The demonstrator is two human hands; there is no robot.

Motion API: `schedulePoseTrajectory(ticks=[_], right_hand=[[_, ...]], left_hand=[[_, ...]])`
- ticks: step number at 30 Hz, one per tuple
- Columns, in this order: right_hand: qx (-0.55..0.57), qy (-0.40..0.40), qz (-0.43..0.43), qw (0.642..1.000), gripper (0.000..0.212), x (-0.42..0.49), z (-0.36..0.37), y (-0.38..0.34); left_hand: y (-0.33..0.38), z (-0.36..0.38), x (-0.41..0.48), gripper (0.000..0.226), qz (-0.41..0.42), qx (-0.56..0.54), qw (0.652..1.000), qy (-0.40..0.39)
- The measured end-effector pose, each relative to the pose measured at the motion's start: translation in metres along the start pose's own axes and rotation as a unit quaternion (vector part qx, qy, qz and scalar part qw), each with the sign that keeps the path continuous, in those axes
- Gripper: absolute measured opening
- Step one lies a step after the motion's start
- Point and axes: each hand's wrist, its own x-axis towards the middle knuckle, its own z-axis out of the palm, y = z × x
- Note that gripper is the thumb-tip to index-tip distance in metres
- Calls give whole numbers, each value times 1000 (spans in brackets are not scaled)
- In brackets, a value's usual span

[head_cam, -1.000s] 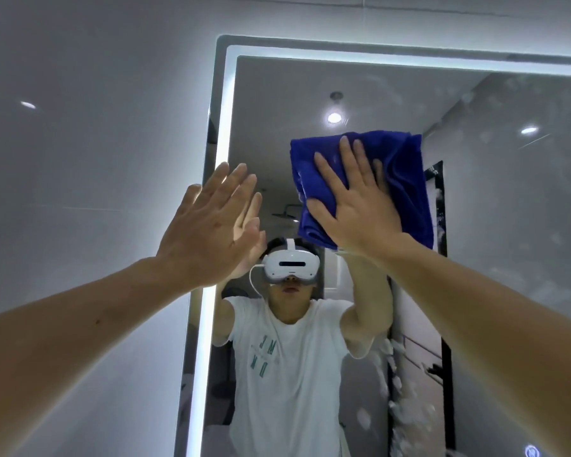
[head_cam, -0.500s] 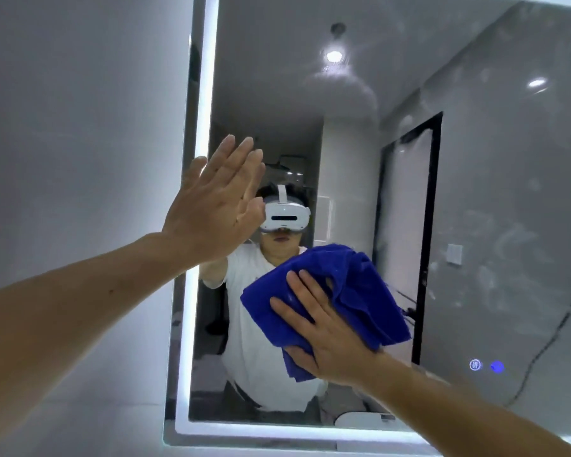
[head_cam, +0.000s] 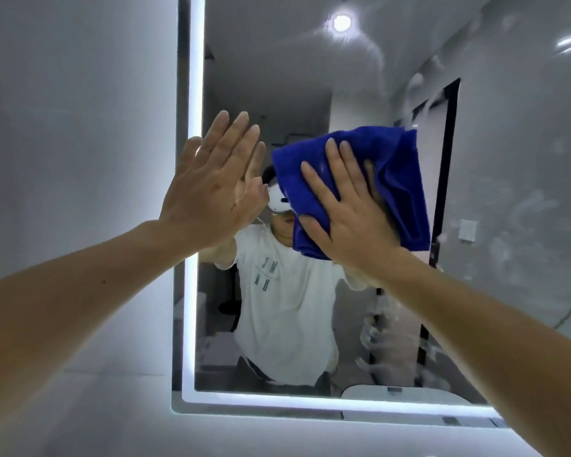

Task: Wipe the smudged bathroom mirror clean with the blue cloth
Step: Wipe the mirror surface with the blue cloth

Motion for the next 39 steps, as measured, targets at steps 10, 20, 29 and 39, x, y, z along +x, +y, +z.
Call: schedulePoseTrajectory(ticks=[10, 20, 29, 39], right_hand=[[2, -68, -176, 982, 58, -185, 48, -66], [33, -23, -162, 986, 63, -103, 20, 1], [44, -1, -41, 998, 64, -103, 29, -27], [-13, -111, -291, 950, 54, -267, 71, -58]], left_hand=[[30, 7, -29, 67, -13, -14, 999, -48], [37, -3, -28, 67, 1, -3, 998, -55], [45, 13, -42, 80, -4, 0, 997, -75], [62, 20, -61, 73, -31, -27, 994, -100]])
